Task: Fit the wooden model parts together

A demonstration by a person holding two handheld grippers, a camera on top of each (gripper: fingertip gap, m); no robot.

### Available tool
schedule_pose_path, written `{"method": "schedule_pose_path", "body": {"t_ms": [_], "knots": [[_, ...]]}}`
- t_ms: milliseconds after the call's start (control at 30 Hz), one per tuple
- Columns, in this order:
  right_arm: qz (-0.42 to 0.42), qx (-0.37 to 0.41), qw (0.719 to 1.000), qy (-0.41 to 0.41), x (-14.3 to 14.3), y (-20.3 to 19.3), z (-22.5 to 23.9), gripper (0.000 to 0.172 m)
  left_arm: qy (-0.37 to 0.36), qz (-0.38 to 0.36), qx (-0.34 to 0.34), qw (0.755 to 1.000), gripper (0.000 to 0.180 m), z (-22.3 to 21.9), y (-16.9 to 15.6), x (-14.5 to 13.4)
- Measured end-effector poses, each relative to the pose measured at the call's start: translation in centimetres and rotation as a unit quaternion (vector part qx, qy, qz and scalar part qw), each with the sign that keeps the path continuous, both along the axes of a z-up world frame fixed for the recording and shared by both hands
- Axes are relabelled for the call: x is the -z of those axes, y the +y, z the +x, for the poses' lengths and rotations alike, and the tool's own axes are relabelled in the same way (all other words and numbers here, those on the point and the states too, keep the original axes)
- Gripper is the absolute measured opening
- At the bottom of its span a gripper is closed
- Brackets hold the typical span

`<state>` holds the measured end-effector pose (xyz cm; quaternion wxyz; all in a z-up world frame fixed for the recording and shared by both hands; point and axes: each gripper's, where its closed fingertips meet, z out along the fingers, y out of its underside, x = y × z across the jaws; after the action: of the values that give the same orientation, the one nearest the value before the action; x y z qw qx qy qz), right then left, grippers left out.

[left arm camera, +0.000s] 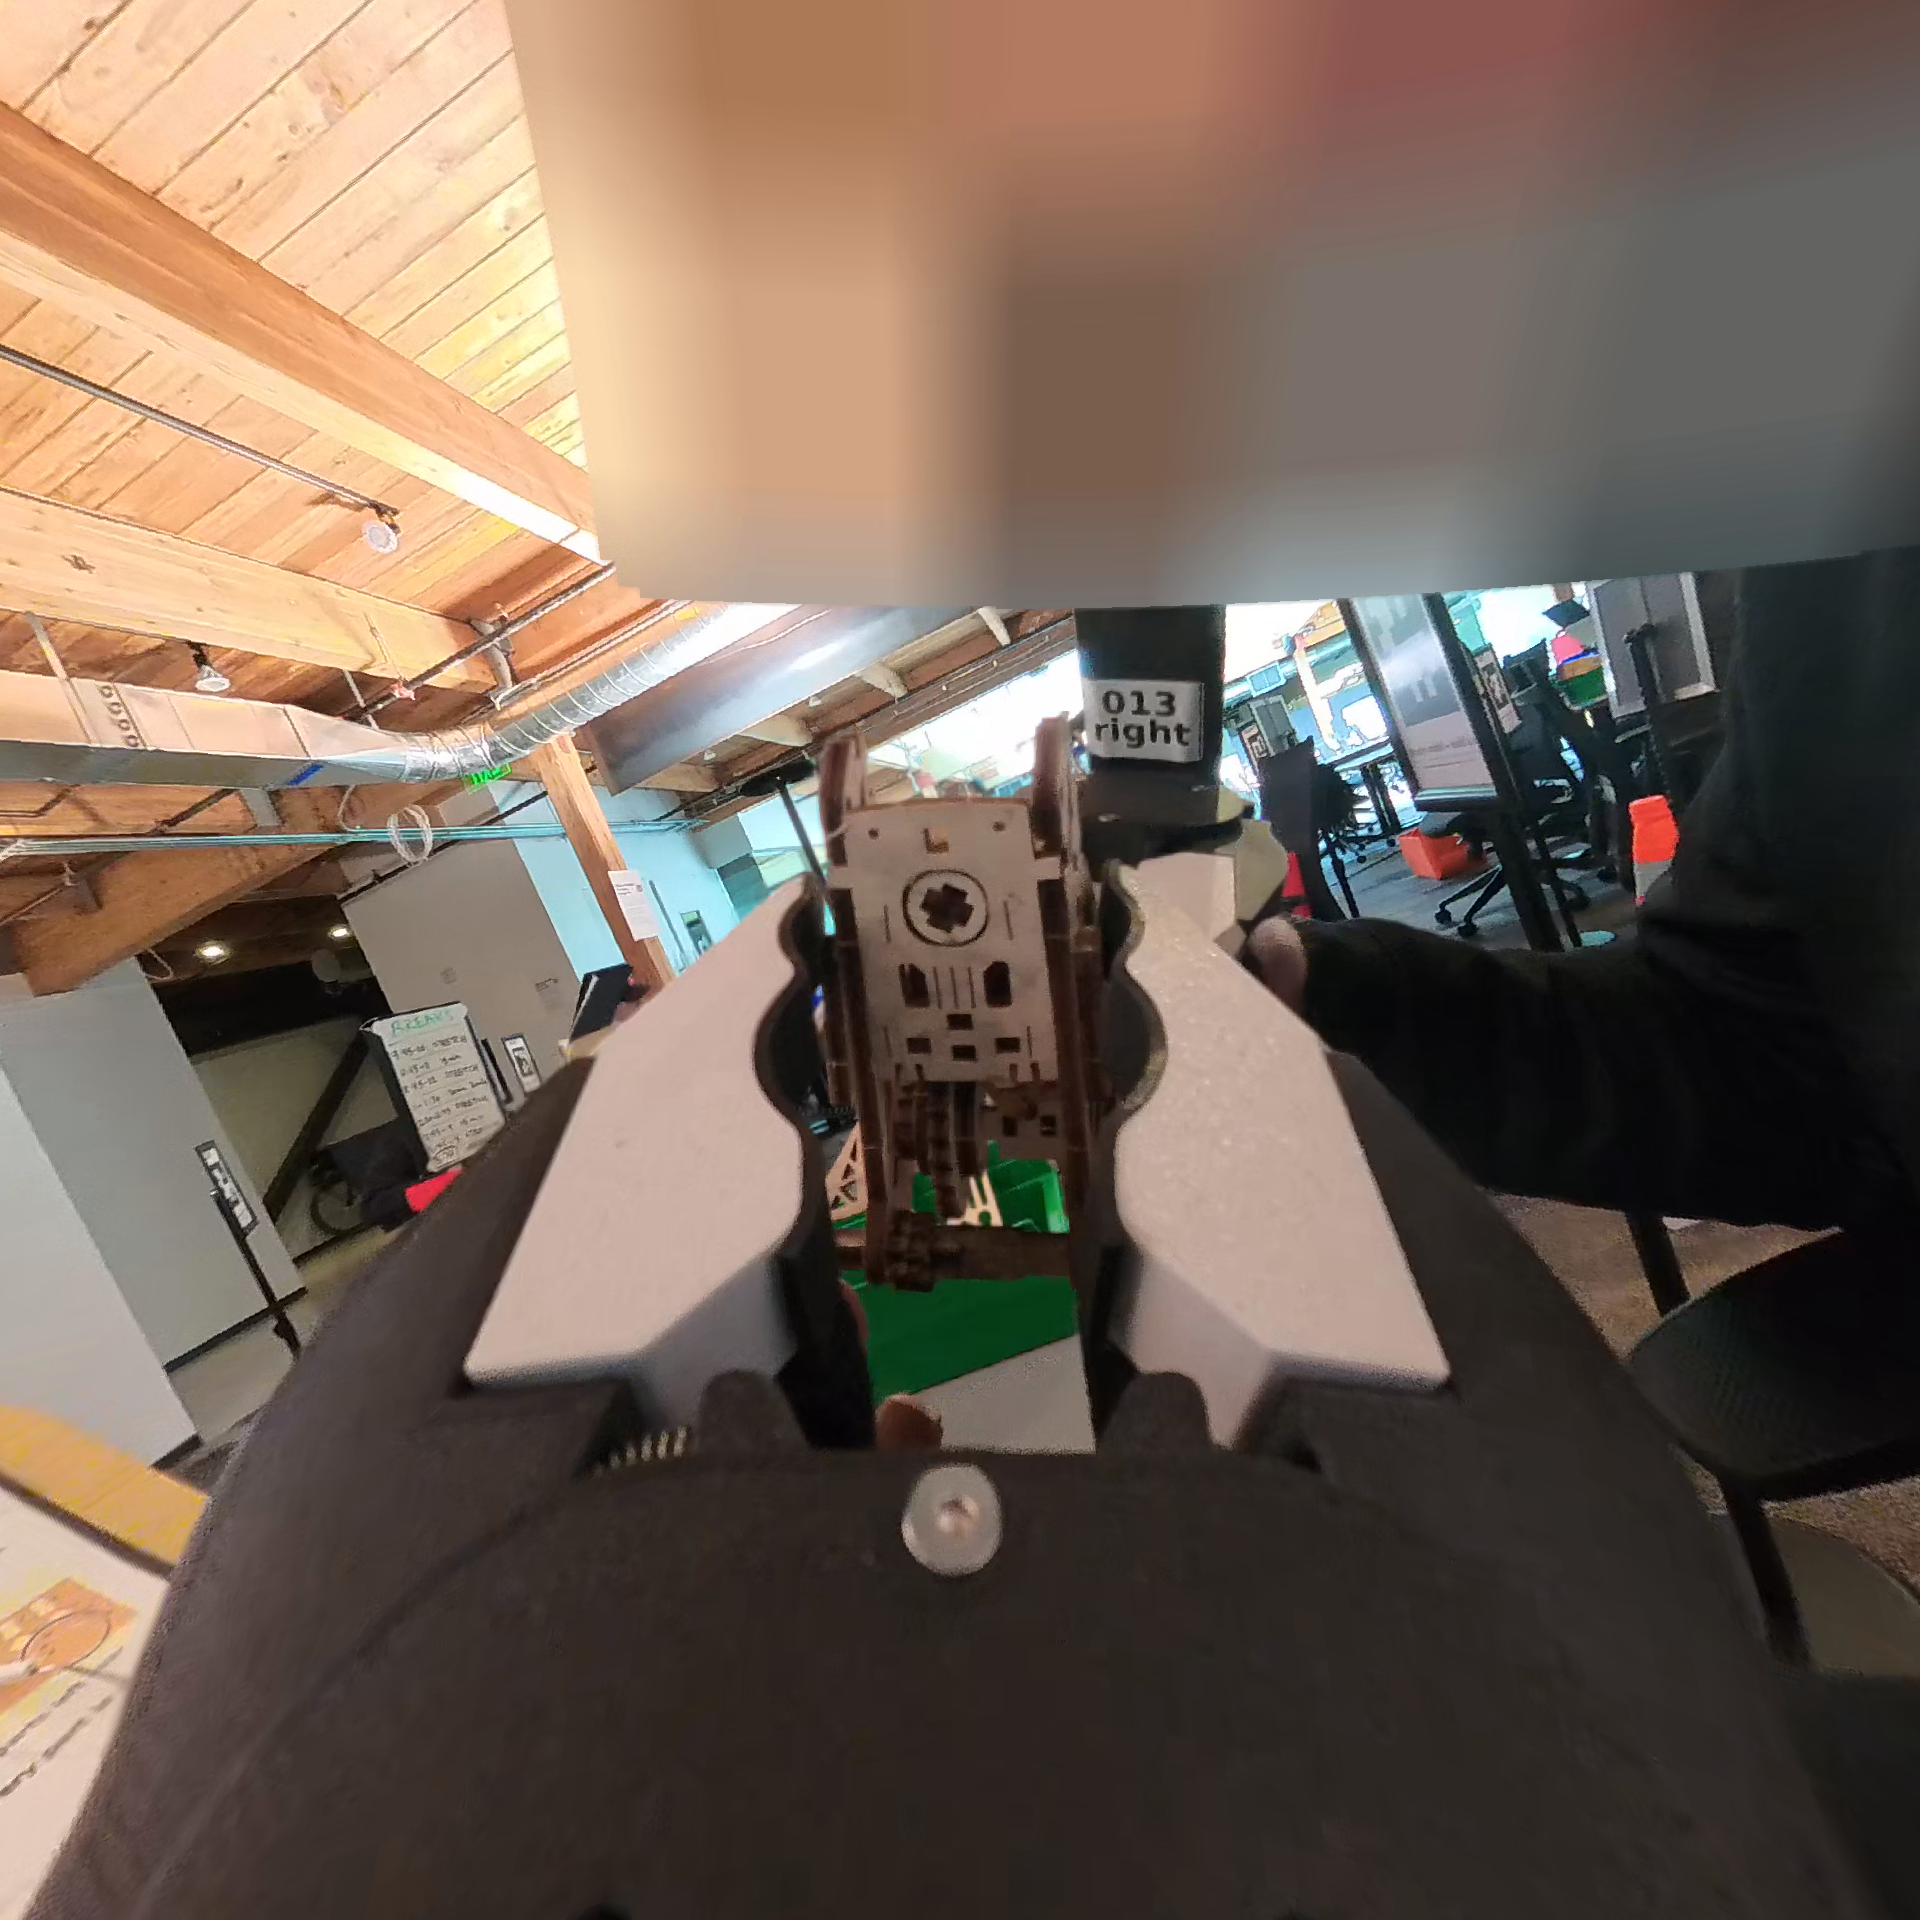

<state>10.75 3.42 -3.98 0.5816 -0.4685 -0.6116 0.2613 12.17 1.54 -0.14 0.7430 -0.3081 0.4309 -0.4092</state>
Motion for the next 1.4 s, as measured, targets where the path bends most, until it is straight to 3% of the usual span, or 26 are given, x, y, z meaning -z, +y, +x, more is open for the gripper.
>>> {"method": "schedule_pose_path", "body": {"t_ms": [167, 233, 300, 367, 833, 1033, 1133, 1300, 1400], "knots": [[0.021, 0.002, 1.000, -0.003, -0.3, -0.1, 0.7, 0.051, 0.010, 0.013, -0.024, 1.000, 0.050, 0.1, 0.1, 0.0], [0.027, -0.002, 1.000, -0.012, -0.6, -0.2, 1.3, 0.061, 0.012, 0.014, -0.024, 1.000, 0.050, 0.0, 0.0, 0.0], [0.035, -0.012, 0.999, -0.018, -0.7, -0.7, 1.3, 0.048, 0.017, 0.016, -0.021, 1.000, 0.050, 0.1, -0.2, -0.1], [0.037, -0.010, 0.999, -0.039, -0.3, -0.6, 1.1, 0.045, 0.020, 0.020, -0.028, 0.999, 0.050, 0.3, -0.2, 0.0], [0.022, -0.032, 0.999, -0.018, -0.4, -1.0, 0.8, 0.044, 0.006, 0.024, -0.034, 0.999, 0.050, 0.1, -0.6, -0.4], [0.029, 0.000, 0.999, -0.029, -0.6, -0.3, 1.6, 0.049, 0.015, 0.033, -0.056, 0.998, 0.050, -0.2, -0.1, -0.3], [-0.016, -0.001, 1.000, -0.009, -2.0, -0.2, 2.5, 0.042, 0.025, 0.038, -0.077, 0.996, 0.049, -0.4, 0.4, -0.2], [-0.048, 0.006, 0.998, -0.042, -1.3, -0.3, 2.3, 0.033, 0.043, 0.057, -0.106, 0.992, 0.049, -0.9, 0.5, -0.3], [-0.073, -0.003, 0.997, -0.012, -2.5, -0.3, 3.0, 0.035, 0.070, 0.067, -0.129, 0.987, 0.049, -0.7, 0.7, 0.3]]}}
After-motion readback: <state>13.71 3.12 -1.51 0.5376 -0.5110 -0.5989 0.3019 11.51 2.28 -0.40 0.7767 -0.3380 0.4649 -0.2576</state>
